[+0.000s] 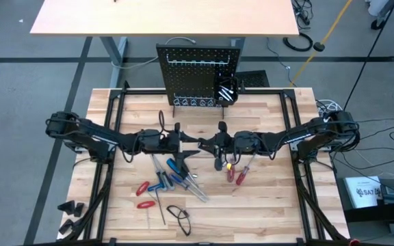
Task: Hang tools onto peg board
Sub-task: Put the socket into the black bin on the pegboard
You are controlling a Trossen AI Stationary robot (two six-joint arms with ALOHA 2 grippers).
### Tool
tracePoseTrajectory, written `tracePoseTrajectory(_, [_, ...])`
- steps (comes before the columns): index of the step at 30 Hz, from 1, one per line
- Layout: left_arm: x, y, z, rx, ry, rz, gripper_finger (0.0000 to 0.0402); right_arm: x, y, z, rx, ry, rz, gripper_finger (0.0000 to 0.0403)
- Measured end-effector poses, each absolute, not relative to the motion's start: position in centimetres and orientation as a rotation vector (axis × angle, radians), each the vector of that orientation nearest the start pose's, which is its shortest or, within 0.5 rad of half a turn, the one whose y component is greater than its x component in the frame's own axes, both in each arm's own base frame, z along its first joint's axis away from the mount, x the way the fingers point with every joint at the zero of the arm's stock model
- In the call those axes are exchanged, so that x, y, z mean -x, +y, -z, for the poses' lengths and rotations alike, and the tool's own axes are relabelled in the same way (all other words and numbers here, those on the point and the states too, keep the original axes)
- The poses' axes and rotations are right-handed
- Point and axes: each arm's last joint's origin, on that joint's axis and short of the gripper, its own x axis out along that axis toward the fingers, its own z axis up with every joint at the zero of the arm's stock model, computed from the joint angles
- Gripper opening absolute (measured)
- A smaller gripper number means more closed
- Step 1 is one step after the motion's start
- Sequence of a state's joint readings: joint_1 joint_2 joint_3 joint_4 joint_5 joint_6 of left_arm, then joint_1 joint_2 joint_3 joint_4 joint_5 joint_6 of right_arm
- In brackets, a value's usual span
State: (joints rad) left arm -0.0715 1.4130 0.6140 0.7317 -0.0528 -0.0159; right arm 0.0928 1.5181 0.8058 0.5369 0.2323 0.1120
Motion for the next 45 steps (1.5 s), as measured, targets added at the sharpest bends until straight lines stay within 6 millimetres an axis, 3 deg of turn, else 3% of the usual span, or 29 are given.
tracePoseTrajectory(5, [-27.1, -2.0, -23.4, -0.035, 0.163, 0.073, 0.0215, -32.3, 2.1, -23.6, -0.076, 0.172, 0.199, 0.0047])
tracePoseTrajectory(10, [-25.4, -1.8, -23.3, -0.051, 0.313, 0.076, 0.0215, -31.1, 1.9, -25.6, -0.048, 0.128, 0.276, 0.0047])
tracePoseTrajectory(19, [-24.9, -1.8, -23.5, -0.053, 0.335, 0.069, 0.0215, -27.1, 0.8, -31.8, 0.025, 0.018, 0.516, 0.0047])
tracePoseTrajectory(24, [-24.9, -1.8, -23.5, -0.053, 0.336, 0.069, 0.0215, -25.9, -0.7, -35.8, 0.06, 0.136, 0.64, 0.0047])
tracePoseTrajectory(28, [-24.9, -1.8, -23.5, -0.049, 0.336, 0.068, 0.0215, -26.0, -2.0, -37.7, 0.05, 0.262, 0.691, 0.0047])
tracePoseTrajectory(37, [-24.9, -1.8, -23.5, -0.046, 0.336, 0.066, 0.0215, -27.0, -5.0, -38.2, 0.071, 0.393, 0.776, 0.0047])
tracePoseTrajectory(45, [-24.9, -1.8, -23.5, -0.046, 0.336, 0.066, 0.0215, -26.4, -7.6, -37.9, 0.005, 0.432, 0.775, 0.0047])
